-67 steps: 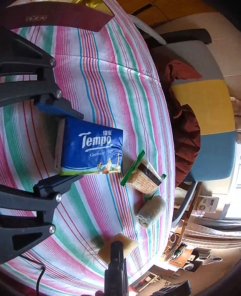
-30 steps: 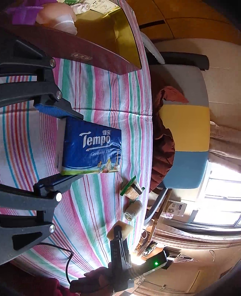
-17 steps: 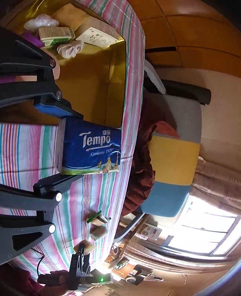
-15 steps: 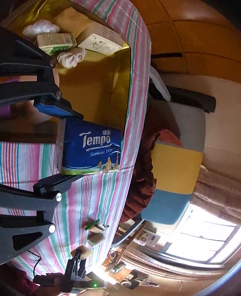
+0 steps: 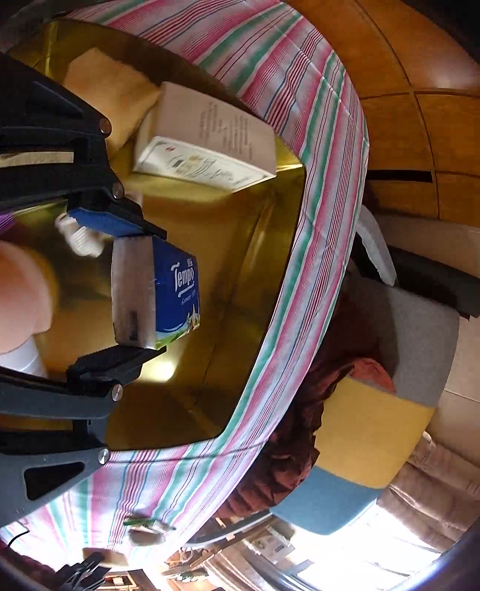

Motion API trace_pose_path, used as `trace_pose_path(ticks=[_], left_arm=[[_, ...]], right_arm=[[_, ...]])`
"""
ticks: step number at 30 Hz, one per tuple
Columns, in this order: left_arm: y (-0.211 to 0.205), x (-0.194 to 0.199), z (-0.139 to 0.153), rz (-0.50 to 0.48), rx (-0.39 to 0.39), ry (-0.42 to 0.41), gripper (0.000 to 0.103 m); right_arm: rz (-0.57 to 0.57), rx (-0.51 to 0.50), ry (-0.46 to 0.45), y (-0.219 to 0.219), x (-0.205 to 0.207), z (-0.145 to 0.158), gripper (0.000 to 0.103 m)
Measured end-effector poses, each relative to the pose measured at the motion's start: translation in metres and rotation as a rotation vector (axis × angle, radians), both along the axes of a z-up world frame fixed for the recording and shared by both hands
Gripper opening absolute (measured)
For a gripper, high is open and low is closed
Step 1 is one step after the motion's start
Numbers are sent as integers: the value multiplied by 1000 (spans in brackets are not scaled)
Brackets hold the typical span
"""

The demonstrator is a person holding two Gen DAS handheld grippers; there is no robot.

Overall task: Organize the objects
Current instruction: 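Carry the tissue pack and yellow sponge into the gold tray and release both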

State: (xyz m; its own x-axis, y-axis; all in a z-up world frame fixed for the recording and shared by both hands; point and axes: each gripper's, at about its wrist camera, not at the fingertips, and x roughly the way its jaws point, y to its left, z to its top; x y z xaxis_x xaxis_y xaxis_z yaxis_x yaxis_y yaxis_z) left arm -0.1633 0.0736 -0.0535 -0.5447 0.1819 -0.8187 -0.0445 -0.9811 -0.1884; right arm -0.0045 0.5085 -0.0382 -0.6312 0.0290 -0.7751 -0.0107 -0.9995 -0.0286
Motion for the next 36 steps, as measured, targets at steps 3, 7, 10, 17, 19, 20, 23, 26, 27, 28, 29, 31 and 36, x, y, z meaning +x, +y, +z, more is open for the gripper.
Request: trace_pose_path(ticks=[3, 7, 10, 17, 19, 20, 23, 26, 27, 28, 29, 31, 36], left_arm=[[1, -20, -17, 16, -106, -107, 54], [-23, -16, -18, 92, -21, -98, 66], [-44, 4, -6, 162, 70, -22, 69], [-43, 75, 15, 56, 173, 169, 69], [-36, 97, 19, 14, 163, 230, 69], [-34, 111, 20, 2, 156, 266, 69], [-31, 140, 22, 5, 145, 362, 69], [-31, 158, 23, 50, 112, 421, 69], [-31, 156, 25, 53, 108, 417, 69], [-32, 156, 26, 58, 105, 407, 69], [-33, 154, 27, 69, 107, 395, 69], [-41, 157, 27, 96, 121, 381, 69], [-61, 159, 25, 191, 101, 355, 69]], right_arm=[[58, -27, 21, -27, -1, 11, 60], [133, -76, 53, -67, 0, 24, 60], [187, -120, 50, -100, -2, 26, 60], [297, -209, 37, -171, -12, 22, 60], [323, -220, 30, -191, -16, 21, 60], [335, -225, 27, -200, -19, 21, 60], [363, -237, 16, -226, -28, 20, 60], [379, -236, 3, -249, -41, 21, 60], [381, -234, -1, -257, -45, 21, 60], [380, -231, -5, -265, -50, 21, 60], [375, -225, -8, -272, -56, 20, 60], [361, -219, -20, -284, -68, 18, 60], [375, -217, -39, -310, -92, 13, 61]])
